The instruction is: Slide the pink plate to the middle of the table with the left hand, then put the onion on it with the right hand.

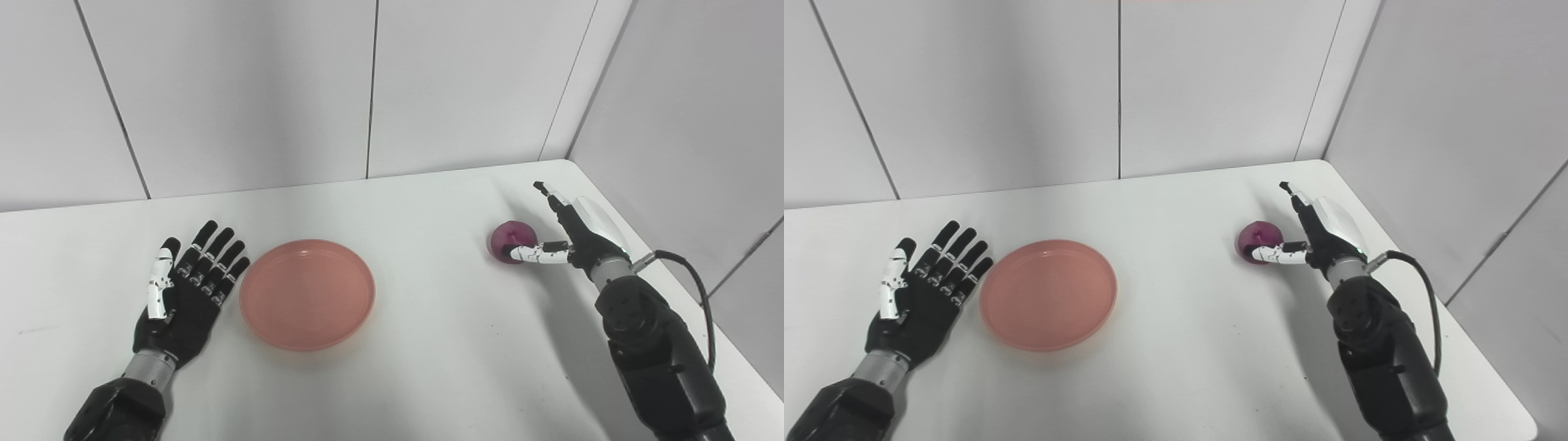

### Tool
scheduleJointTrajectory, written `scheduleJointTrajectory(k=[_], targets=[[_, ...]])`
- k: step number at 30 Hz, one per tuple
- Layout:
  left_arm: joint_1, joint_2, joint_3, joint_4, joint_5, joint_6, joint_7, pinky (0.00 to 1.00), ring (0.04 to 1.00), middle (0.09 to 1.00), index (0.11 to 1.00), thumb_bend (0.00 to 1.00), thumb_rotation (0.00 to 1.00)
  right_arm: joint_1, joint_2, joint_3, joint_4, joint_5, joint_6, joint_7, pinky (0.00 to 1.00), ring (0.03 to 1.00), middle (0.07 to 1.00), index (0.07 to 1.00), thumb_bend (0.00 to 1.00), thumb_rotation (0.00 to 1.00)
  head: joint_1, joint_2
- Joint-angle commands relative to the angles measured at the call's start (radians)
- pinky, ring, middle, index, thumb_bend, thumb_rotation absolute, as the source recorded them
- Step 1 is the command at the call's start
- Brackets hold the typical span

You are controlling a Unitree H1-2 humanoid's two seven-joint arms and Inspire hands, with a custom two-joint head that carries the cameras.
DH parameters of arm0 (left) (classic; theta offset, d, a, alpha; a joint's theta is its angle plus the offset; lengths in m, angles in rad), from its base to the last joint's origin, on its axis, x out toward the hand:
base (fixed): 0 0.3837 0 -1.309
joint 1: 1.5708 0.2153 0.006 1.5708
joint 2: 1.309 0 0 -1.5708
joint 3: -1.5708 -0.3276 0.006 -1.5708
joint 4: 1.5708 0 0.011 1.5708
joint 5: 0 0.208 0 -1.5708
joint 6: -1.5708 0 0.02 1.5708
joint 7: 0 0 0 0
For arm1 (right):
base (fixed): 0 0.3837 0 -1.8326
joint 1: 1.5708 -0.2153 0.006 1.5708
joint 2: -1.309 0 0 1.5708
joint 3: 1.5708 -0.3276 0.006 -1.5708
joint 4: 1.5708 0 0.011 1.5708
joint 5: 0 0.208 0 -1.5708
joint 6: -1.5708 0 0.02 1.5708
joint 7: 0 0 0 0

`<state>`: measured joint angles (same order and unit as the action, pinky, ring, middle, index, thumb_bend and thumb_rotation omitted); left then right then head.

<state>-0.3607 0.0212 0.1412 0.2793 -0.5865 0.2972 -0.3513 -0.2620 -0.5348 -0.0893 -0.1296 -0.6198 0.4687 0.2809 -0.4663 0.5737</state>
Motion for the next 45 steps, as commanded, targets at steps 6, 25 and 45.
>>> scheduleJointTrajectory(k=[6, 25, 45], targets=[[0.052, 0.014, -0.003, 0.03, 0.032, 0.061, 0.047, 0.96, 0.952, 0.957, 0.944, 0.38, 1.0, -0.053, -0.036, 0.01, 0.004, -0.025, 0.001, 0.032, 0.83, 0.916, 0.946, 0.962, 1.0, 0.41, 0.0, 0.005], [0.054, 0.016, -0.009, 0.023, 0.035, 0.06, 0.048, 0.96, 0.957, 0.962, 0.949, 0.38, 1.0, -0.101, -0.048, 0.041, 0.096, -0.034, 0.0, 0.049, 0.79, 0.887, 0.924, 0.928, 1.0, 0.36, 0.005, 0.015], [0.059, 0.01, -0.011, 0.004, 0.037, 0.064, 0.063, 0.95, 0.951, 0.955, 0.94, 0.38, 1.0, -0.139, -0.056, 0.04, 0.141, -0.088, -0.001, 0.089, 0.68, 0.777, 0.822, 0.837, 0.96, 0.25, 0.01, 0.025]])
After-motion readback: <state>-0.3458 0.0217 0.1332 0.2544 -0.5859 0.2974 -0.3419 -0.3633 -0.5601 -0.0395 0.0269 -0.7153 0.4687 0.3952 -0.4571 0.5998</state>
